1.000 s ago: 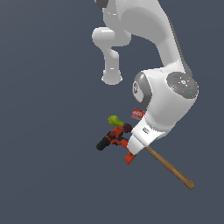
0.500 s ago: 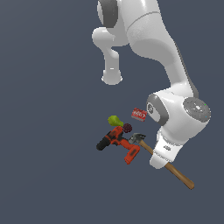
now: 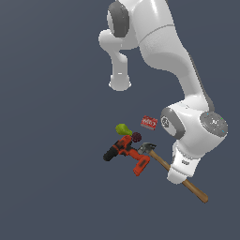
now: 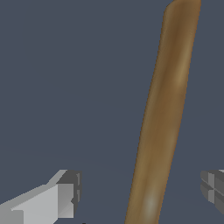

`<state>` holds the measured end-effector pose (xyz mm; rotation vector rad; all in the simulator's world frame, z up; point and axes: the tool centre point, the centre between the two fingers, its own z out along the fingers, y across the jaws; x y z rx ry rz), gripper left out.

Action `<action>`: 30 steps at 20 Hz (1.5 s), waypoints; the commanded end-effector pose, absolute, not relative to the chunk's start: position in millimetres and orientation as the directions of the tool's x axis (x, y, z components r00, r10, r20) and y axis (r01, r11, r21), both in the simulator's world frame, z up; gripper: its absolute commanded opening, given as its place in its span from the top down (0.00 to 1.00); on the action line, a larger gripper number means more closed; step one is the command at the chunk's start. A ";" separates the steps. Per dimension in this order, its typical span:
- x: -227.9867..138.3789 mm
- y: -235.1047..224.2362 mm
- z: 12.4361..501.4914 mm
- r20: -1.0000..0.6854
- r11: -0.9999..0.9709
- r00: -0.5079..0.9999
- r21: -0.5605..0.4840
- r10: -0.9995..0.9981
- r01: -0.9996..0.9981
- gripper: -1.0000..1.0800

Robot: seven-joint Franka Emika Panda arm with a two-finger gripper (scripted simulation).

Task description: Pick up a designated object from a clutter of objects.

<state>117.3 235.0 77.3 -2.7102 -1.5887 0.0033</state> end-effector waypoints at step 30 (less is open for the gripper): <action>118.4 234.6 27.1 -0.001 -0.486 0.486 0.001 0.874 0.874 1.00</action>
